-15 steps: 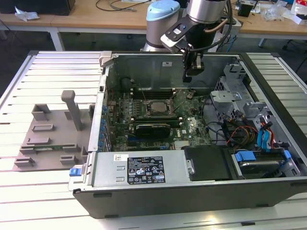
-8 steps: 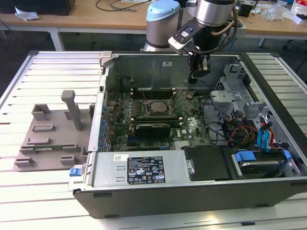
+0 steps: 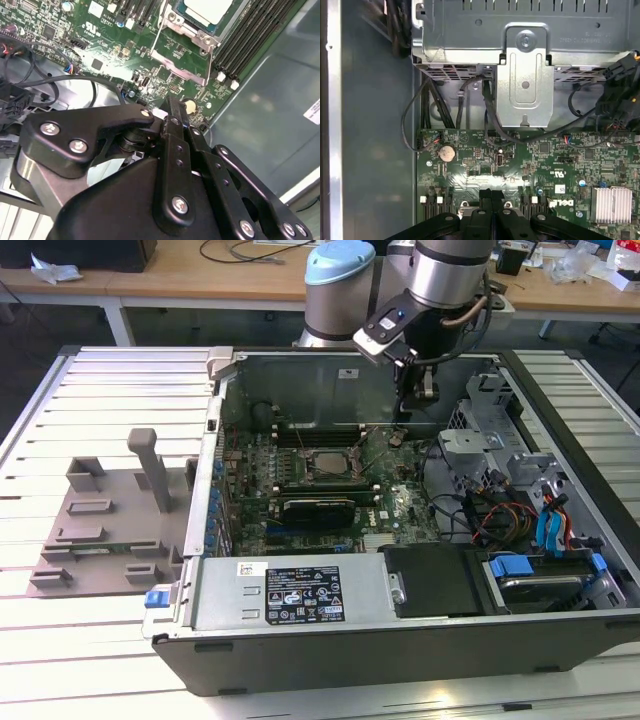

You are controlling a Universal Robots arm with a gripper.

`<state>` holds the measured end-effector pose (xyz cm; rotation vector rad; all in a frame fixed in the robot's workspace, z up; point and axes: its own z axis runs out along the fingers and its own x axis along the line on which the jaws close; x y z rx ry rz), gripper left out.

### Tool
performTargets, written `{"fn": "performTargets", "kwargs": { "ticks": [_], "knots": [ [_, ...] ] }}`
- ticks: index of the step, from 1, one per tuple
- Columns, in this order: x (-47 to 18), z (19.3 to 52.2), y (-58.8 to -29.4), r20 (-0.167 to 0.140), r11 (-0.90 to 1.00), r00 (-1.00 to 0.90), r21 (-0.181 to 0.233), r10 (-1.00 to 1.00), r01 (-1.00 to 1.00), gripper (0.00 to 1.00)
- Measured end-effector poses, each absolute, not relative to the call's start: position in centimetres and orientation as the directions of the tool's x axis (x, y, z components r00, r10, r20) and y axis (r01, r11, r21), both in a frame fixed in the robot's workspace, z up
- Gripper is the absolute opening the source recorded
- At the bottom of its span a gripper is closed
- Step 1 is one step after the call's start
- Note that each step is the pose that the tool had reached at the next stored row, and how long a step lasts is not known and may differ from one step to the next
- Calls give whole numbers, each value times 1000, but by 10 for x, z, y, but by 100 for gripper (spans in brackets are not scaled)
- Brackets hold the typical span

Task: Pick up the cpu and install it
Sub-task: 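Close the cpu cover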

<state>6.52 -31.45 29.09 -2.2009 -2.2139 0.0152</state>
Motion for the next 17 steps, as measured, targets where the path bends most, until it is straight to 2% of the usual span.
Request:
{"fn": "performTargets", "kwargs": {
  "ticks": [17],
  "knots": [
    [66, 262, -314, 7, 7, -7, -21, 1000, 1000, 11]
  ]
}}
